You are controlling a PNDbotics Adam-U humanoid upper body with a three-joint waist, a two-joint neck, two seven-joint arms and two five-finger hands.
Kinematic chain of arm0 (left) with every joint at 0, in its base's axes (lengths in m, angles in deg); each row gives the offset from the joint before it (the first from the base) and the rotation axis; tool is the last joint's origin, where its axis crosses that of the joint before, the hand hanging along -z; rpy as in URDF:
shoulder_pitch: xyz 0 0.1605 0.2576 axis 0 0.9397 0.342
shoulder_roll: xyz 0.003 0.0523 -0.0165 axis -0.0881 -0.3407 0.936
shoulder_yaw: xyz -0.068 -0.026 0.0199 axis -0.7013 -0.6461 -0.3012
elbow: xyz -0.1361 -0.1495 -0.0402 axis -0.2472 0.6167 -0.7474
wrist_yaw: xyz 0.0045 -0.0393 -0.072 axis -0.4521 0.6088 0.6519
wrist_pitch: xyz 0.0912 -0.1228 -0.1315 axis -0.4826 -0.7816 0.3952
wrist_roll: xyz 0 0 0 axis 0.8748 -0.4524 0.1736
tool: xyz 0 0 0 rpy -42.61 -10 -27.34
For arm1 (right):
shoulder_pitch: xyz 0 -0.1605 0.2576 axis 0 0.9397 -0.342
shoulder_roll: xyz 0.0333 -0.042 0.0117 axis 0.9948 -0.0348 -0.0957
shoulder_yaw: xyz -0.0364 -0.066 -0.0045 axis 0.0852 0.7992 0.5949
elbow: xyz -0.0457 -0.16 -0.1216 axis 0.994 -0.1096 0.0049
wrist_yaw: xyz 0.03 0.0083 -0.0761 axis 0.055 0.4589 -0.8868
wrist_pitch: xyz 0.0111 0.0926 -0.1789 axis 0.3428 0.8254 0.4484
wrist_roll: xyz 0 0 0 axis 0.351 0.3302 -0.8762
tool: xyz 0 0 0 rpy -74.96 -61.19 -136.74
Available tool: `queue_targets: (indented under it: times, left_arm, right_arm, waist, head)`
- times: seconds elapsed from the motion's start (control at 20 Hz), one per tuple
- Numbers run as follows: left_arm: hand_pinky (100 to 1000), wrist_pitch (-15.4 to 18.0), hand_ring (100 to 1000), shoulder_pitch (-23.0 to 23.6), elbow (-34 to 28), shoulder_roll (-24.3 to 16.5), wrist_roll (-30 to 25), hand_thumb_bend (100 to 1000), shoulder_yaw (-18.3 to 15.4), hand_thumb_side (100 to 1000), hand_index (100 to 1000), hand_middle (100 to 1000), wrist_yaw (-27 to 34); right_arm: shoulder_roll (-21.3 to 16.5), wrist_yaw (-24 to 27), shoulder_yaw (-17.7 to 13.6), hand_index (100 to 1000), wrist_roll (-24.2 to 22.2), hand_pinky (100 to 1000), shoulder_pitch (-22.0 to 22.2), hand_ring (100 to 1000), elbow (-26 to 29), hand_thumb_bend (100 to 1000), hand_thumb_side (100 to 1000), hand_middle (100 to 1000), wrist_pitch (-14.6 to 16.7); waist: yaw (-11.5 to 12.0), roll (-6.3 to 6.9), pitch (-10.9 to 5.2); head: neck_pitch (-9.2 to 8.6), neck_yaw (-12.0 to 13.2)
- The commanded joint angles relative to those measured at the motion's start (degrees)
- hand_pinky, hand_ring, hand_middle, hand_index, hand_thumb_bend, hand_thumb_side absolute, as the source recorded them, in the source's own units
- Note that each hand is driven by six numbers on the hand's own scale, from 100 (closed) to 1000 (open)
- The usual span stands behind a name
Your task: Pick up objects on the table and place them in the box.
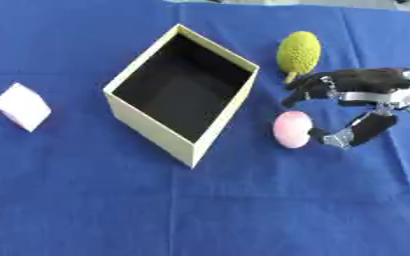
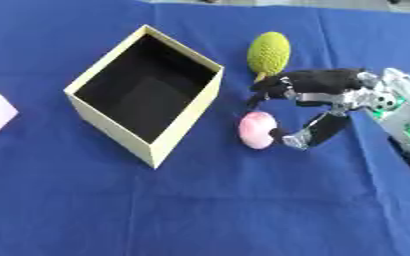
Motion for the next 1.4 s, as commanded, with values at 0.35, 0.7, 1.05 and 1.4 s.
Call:
queue_targets:
  times: [0.35,0.7,1.05,1.4]
  left_arm:
    - [699,0.0,795,-0.87,-1.02,-0.25,-0.1,100,-0.41,574,793,701,0.18]
    - [700,-0.04,795,-1.0,-1.02,-0.16,0.03,100,-0.52,574,792,701,0.12]
    - [699,-0.04,796,-1.14,-1.02,-0.04,0.11,100,-0.54,574,792,702,0.24]
    - [699,0.31,795,-1.3,-1.02,0.06,0.52,100,-0.77,575,791,702,0.24]
  right_arm:
    - [-0.35,-3.5,0.05,942,-0.82,1000,-0.96,1000,-1.62,100,461,786,2.66]
    - [-0.15,-4.46,0.25,910,-1.89,1000,-0.93,1000,-2.12,100,498,760,3.45]
    - [0.08,-5.74,0.16,799,-0.52,1000,-0.94,1000,-2.68,100,368,653,3.18]
    - [0.2,-6.79,0.35,750,-0.15,1000,-1.0,1000,-3.34,100,273,594,2.88]
  waist:
    - [0.2,0.11,-0.77]
    - [0.3,0.12,-0.62]
    - [0.34,0.11,-0.55]
    - [0.51,0.22,-0.42]
  head:
    - [-0.32,-0.12]
    - [0.37,-0.04]
    - [0.7,-0.01]
    - [0.58,-0.08]
